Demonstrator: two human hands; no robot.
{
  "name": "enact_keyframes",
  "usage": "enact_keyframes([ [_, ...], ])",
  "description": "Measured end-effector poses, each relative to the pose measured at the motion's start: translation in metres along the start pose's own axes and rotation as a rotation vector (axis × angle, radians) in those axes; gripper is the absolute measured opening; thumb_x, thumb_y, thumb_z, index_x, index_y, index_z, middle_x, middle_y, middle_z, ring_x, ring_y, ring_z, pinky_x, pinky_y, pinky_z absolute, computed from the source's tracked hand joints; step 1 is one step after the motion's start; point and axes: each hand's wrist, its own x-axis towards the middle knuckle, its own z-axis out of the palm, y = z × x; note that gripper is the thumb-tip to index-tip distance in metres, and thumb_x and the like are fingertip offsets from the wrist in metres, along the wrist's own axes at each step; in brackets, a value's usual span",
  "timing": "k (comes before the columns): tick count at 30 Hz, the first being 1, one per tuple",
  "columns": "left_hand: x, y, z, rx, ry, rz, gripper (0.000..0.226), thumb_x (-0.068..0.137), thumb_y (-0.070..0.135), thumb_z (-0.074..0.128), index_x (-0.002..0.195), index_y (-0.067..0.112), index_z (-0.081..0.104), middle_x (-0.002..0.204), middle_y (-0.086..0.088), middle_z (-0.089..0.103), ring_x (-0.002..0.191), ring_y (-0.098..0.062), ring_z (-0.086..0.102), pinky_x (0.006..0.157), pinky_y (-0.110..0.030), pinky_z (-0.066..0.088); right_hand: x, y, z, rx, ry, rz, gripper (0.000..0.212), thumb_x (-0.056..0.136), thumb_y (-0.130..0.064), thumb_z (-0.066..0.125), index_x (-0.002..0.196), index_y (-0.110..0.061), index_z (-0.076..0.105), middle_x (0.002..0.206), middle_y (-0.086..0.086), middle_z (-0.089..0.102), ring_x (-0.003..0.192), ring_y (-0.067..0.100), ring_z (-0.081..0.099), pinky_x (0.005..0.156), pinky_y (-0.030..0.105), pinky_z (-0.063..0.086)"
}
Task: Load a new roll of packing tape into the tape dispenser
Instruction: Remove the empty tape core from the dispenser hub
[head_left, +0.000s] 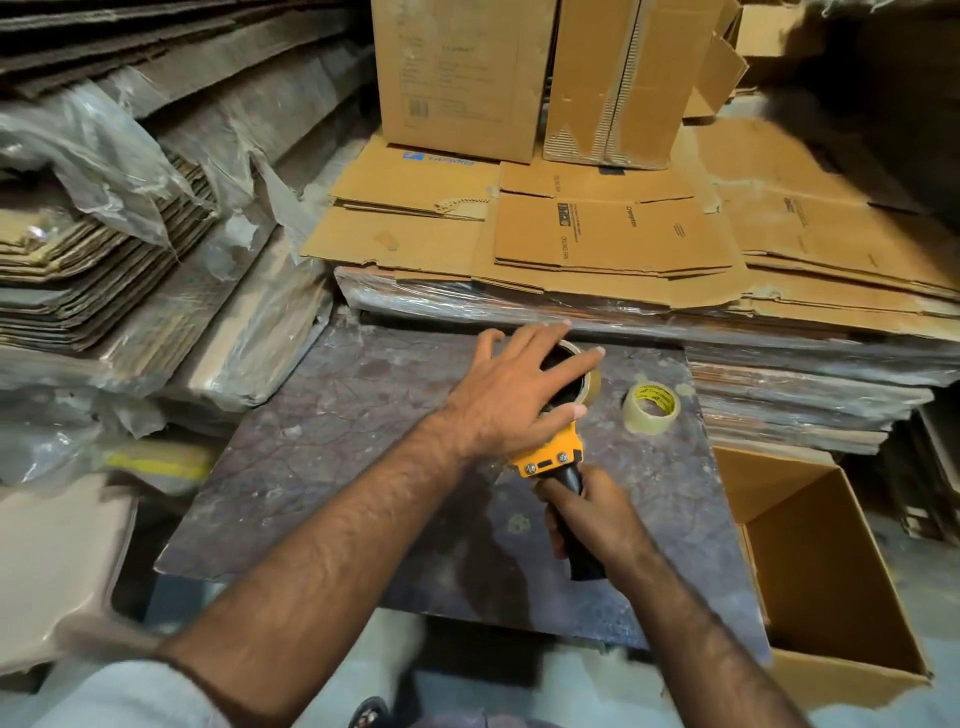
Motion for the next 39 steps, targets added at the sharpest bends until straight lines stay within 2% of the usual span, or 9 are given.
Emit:
enact_keyframes([
  [6, 0.008, 0.011, -0.004, -0.037, -0.056, 0.166, 0.054, 0.081, 0.033, 0.062, 0.133, 0.029, 0.051, 0.15, -0.009, 0.038, 0.138, -0.028, 0.032, 0.106, -0.049, 0.04, -0.006, 0.006, -0.007, -0.05, -0.007, -0.006, 0.02, 0.091, -0.016, 0.062, 0.085, 0.002, 0.059, 0.058, 0.013, 0.063, 0.046, 0.031, 0.058, 0.048, 0.04, 0.051],
  [14, 0.006, 0.019, -0.002, 0.068, -0.132, 0.348, 0.051, 0.069, 0.026, 0.063, 0.12, 0.029, 0.063, 0.149, -0.004, 0.042, 0.149, -0.026, 0.025, 0.124, -0.058, 0.013, -0.007, 0.019, -0.012, -0.028, -0.023, 0.021, 0.019, 0.088, -0.021, 0.066, 0.085, -0.003, 0.061, 0.061, 0.013, 0.064, 0.046, 0.028, 0.06, 0.047, 0.037, 0.052],
  [17, 0.003, 0.019, -0.004, 0.002, -0.167, 0.345, 0.061, 0.071, 0.032, 0.063, 0.131, 0.028, 0.057, 0.155, -0.003, 0.038, 0.152, -0.023, 0.021, 0.124, -0.059, 0.008, -0.008, 0.021, -0.013, -0.022, -0.033, 0.024, 0.022, 0.089, -0.02, 0.065, 0.087, 0.001, 0.06, 0.06, 0.013, 0.063, 0.046, 0.029, 0.059, 0.047, 0.038, 0.052],
  [20, 0.0, 0.02, -0.004, -0.153, -0.067, 0.233, 0.068, 0.079, 0.042, 0.061, 0.145, 0.029, 0.046, 0.161, -0.002, 0.032, 0.153, -0.021, 0.021, 0.124, -0.053, 0.003, -0.008, 0.021, -0.013, 0.014, -0.052, 0.032, 0.022, 0.091, -0.018, 0.064, 0.091, 0.004, 0.059, 0.06, 0.013, 0.062, 0.047, 0.029, 0.058, 0.047, 0.037, 0.05],
  [24, 0.006, -0.001, -0.007, -0.409, 0.034, -0.156, 0.06, 0.084, 0.052, 0.055, 0.138, 0.025, 0.055, 0.139, 0.002, 0.059, 0.133, -0.017, 0.05, 0.122, -0.056, 0.021, -0.01, 0.021, -0.014, 0.137, -0.117, 0.076, 0.013, 0.092, -0.015, 0.063, 0.088, -0.004, 0.058, 0.059, 0.012, 0.058, 0.044, 0.025, 0.052, 0.045, 0.031, 0.045],
  [27, 0.011, -0.026, -0.014, -0.476, -0.116, -0.358, 0.054, 0.085, 0.058, 0.064, 0.125, 0.022, 0.064, 0.113, 0.008, 0.072, 0.11, -0.013, 0.065, 0.106, -0.043, 0.047, -0.013, 0.023, -0.015, 0.176, -0.17, 0.113, 0.008, 0.093, -0.012, 0.062, 0.09, -0.004, 0.059, 0.06, 0.01, 0.057, 0.044, 0.025, 0.051, 0.045, 0.03, 0.044],
  [33, 0.012, -0.04, 0.002, -0.618, -0.404, -0.426, 0.047, 0.089, 0.054, 0.067, 0.089, 0.007, 0.069, 0.078, 0.001, 0.062, 0.076, -0.015, 0.056, 0.075, -0.034, 0.043, -0.018, 0.033, -0.006, 0.127, -0.234, 0.124, 0.018, 0.093, -0.014, 0.061, 0.098, 0.003, 0.059, 0.063, 0.013, 0.059, 0.046, 0.025, 0.055, 0.048, 0.033, 0.048],
  [36, 0.007, -0.039, 0.019, -0.606, -0.381, -0.475, 0.043, 0.088, 0.057, 0.066, 0.075, 0.017, 0.066, 0.064, 0.011, 0.056, 0.068, -0.01, 0.052, 0.094, -0.053, 0.046, -0.018, 0.039, -0.002, 0.146, -0.235, 0.156, 0.021, 0.092, -0.014, 0.06, 0.102, 0.003, 0.059, 0.062, 0.012, 0.058, 0.046, 0.025, 0.054, 0.048, 0.033, 0.047],
  [39, 0.005, -0.029, 0.027, -0.551, -0.333, -0.503, 0.034, 0.086, 0.061, 0.066, 0.076, 0.029, 0.067, 0.078, 0.018, 0.066, 0.091, -0.01, 0.058, 0.114, -0.071, 0.014, -0.016, 0.049, 0.001, 0.172, -0.231, 0.185, 0.014, 0.092, -0.017, 0.062, 0.094, -0.003, 0.06, 0.061, 0.011, 0.059, 0.045, 0.025, 0.054, 0.048, 0.032, 0.047],
])
